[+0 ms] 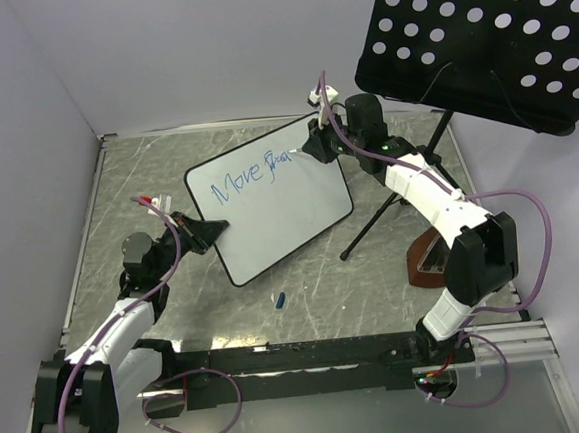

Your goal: Write a sentence on the whiteboard

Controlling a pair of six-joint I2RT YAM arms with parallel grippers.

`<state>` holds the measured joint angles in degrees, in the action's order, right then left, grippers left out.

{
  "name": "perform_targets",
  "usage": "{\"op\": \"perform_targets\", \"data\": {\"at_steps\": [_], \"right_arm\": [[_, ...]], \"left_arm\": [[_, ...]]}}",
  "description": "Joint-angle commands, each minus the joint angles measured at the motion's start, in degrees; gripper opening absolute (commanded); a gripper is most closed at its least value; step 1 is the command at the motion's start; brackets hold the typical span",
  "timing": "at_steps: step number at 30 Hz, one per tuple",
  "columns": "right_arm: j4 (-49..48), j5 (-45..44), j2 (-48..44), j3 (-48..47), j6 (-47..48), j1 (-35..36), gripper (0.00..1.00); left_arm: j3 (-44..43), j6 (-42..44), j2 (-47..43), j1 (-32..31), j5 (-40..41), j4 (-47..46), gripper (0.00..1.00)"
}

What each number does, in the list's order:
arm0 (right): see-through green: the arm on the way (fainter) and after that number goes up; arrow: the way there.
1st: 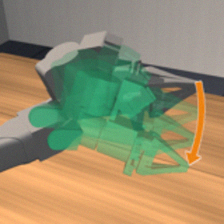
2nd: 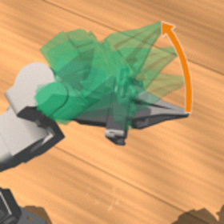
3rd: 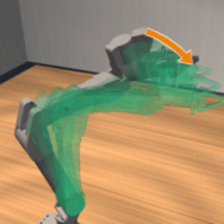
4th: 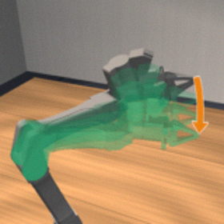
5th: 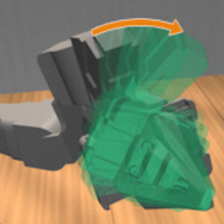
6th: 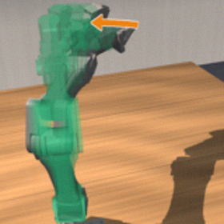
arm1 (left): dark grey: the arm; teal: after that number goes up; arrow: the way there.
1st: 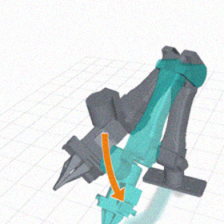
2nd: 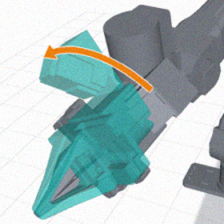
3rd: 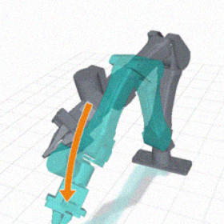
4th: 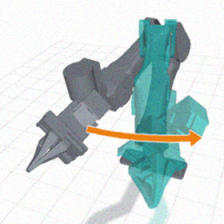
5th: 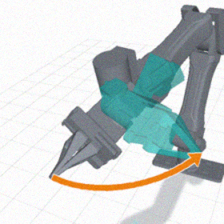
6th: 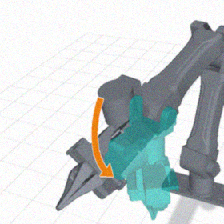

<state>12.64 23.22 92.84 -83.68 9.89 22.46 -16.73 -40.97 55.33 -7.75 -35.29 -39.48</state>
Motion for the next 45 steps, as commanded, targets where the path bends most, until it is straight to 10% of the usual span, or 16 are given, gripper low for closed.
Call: {"op": "perform_targets", "data": {"at_steps": [1, 45], "right_arm": [[-0.7, 0.9, -0.4, -1.2, 0.1, -0.4, 0.0], [-0.3, -3.8, 2.4, -4.5, -0.6, -0.6, 0.0]], "left_arm": [[-0.7, 6.7, -0.2, -0.4, -2.1, 0.5, 0.01], [-0.7, 6.8, -0.2, -0.5, -2.1, 0.5, 0.01]]}}
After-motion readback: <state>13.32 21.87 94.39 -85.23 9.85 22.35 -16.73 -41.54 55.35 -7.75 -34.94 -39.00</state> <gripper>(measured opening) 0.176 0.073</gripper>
